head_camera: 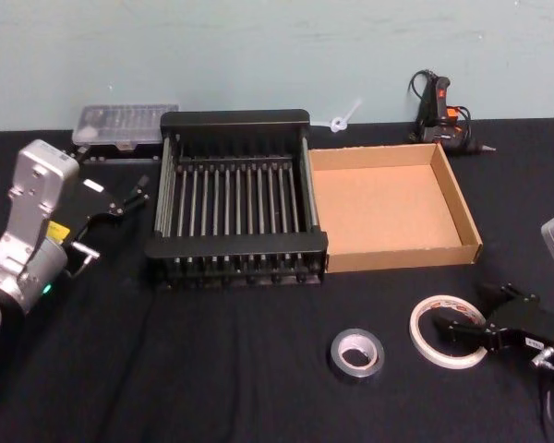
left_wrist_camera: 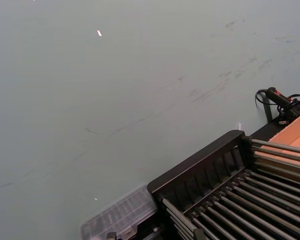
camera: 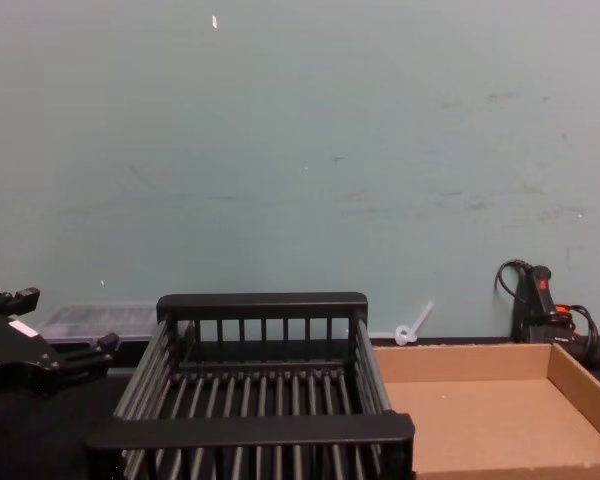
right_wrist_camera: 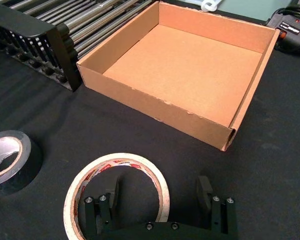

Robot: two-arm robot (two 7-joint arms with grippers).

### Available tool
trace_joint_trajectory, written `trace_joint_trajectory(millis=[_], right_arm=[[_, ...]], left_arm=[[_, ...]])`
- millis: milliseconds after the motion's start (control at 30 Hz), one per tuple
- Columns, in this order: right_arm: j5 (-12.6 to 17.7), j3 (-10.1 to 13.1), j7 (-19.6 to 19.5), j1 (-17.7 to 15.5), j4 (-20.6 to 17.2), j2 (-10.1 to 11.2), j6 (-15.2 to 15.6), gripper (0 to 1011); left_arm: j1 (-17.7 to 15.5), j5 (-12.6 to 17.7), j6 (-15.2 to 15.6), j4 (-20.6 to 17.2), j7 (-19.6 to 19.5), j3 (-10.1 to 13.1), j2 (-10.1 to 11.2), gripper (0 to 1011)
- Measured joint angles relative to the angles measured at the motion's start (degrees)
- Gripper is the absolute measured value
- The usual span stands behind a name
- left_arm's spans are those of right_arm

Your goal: Pick up the white tape and place it into the black box , Pick up the silver tape and place it into the brown box.

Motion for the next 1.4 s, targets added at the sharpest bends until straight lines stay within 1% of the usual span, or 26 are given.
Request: trace_joint_trajectory(millis=[300, 967, 1033, 1100, 1167, 1233, 1267, 1400], right_arm=[[-1.0, -0.2, 0.1, 0.2, 0.2, -0.1, -0.1, 1002], [-0.8, -0.2, 0.1, 0.1, 0.2, -0.1, -0.2, 1002], [-0.8, -0.2, 0.1, 0.1, 0.2, -0.1, -0.2, 942], [-0.8, -0.2, 0.1, 0.1, 0.2, -0.1, -0.2, 927], [-0.8, -0.2, 0.1, 0.1, 0.2, -0.1, -0.2, 857], [-0.8, -0.2, 0.1, 0.1, 0.2, -0.1, -0.2, 818], [-0.8, -0.2, 0.1, 0.1, 0.2, -0.1, -0.2, 763], [-0.8, -0.2, 0.1, 0.1, 0.2, -0.1, -0.2, 686]], left_arm=[[0.0, 0.0, 0.0, 0.0, 0.0, 0.0, 0.0, 1002], [0.0, 0.0, 0.0, 0.0, 0.0, 0.0, 0.0, 1001], [0.0, 0.0, 0.0, 0.0, 0.0, 0.0, 0.0, 1001], [0.0, 0.0, 0.0, 0.0, 0.0, 0.0, 0.0, 1002], [0.0, 0.0, 0.0, 0.0, 0.0, 0.0, 0.0, 1002], [0.0, 0.0, 0.0, 0.0, 0.0, 0.0, 0.0, 1001], [0.0, 0.0, 0.0, 0.0, 0.0, 0.0, 0.0, 1001], [0.0, 0.0, 0.0, 0.0, 0.0, 0.0, 0.0, 1001]])
